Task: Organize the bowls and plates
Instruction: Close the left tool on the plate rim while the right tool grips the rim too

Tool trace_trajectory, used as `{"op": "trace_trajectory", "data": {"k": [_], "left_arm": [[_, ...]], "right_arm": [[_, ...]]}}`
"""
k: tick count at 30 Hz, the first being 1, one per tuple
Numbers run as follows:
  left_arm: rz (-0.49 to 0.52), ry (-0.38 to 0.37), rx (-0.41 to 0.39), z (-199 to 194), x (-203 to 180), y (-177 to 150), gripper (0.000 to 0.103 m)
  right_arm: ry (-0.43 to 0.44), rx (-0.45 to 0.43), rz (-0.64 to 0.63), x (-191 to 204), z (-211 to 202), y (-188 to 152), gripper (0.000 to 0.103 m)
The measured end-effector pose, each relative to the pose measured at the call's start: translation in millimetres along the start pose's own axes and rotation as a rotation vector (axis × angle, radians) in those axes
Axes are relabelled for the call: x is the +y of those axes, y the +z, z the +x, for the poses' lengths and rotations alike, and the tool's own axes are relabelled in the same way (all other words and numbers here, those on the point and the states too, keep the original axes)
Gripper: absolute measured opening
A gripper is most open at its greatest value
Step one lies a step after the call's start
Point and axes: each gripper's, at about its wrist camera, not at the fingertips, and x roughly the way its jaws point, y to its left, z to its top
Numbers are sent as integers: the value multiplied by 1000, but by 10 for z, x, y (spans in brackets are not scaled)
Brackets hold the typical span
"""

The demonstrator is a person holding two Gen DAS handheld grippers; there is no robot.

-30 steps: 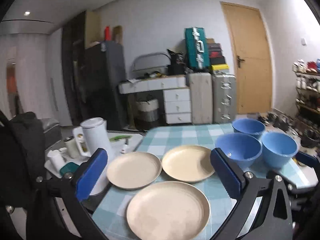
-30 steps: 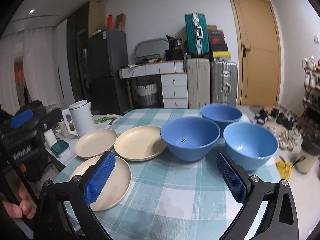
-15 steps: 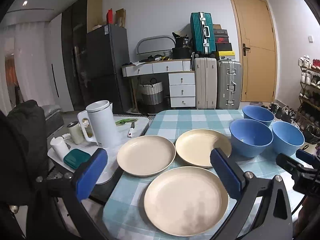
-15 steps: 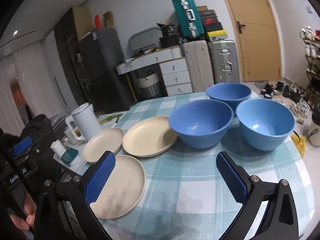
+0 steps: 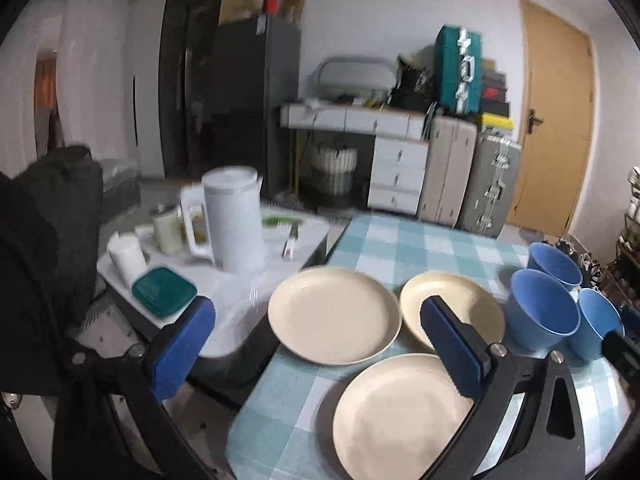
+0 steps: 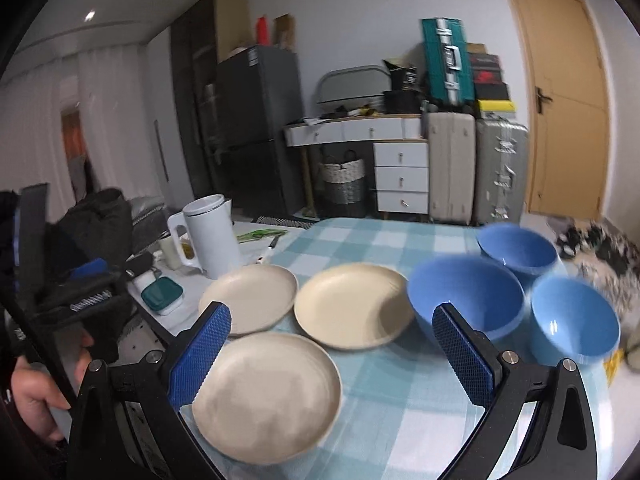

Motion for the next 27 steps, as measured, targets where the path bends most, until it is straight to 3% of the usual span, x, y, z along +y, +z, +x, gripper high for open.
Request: {"op": "trace_trajectory", "data": {"k": [2, 7, 12, 17, 21, 25, 27], "left_arm": [[-36, -15, 17, 93, 61, 68, 103], [-62, 50, 1, 338, 174, 255, 103], [-116, 117, 65, 898, 424, 269, 103], [-183, 108, 179, 1409, 642, 145, 101], [-112, 160, 216, 1685, 628, 83, 101], [-151, 98, 289, 1885, 755, -5, 101], [-194, 73, 308, 1941, 856, -36, 101]], "right_arm": [[20, 15, -11, 44, 101, 174, 103], [106, 115, -22, 170, 580, 681, 102], [67, 207, -115, 365, 1252, 978, 103], [44, 311, -194, 517, 2012, 1011, 102], [58, 407, -214, 608, 2689, 912, 102], [74, 507, -240, 686, 3225, 725, 100], [90, 555, -233, 695, 3451, 640, 90]]}}
